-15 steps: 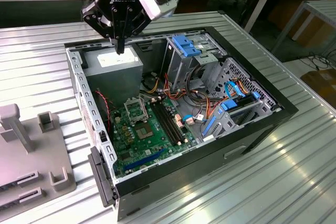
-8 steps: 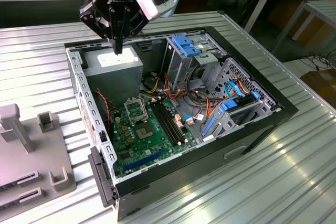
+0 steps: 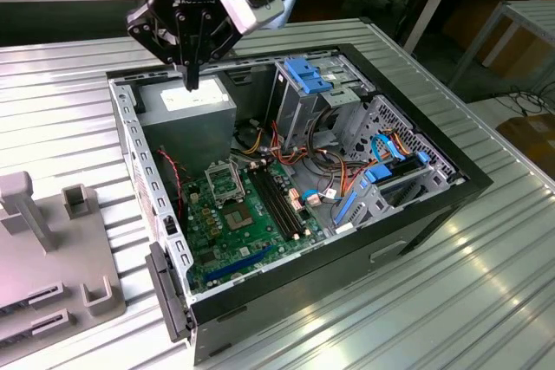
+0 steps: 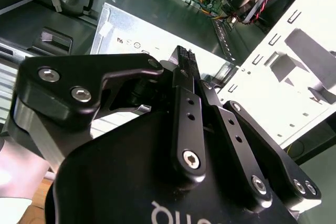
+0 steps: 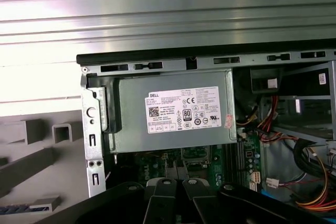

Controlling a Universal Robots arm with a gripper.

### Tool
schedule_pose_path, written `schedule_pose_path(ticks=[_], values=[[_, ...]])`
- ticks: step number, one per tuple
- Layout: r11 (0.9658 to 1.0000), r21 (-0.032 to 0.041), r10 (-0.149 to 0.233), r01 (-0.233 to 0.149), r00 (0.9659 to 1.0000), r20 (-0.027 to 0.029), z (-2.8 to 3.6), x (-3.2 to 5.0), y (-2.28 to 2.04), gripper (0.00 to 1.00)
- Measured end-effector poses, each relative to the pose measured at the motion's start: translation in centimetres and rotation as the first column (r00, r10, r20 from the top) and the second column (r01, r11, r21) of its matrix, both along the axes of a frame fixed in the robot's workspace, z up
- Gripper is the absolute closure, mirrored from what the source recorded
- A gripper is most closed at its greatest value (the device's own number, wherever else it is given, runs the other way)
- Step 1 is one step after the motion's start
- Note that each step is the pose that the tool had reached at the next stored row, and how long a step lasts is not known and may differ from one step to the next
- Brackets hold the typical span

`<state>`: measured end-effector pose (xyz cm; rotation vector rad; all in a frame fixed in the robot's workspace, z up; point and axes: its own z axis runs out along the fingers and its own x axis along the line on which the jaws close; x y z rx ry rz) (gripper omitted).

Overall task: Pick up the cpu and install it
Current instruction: 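Reach for the cpu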

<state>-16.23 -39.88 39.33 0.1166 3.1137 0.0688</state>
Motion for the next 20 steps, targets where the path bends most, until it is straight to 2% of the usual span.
schedule_pose_path(ticks=[20], values=[[1.0000,0.0000,0.000,0.000,1.0000,0.0000,0.00,-1.31,0.00,0.89]])
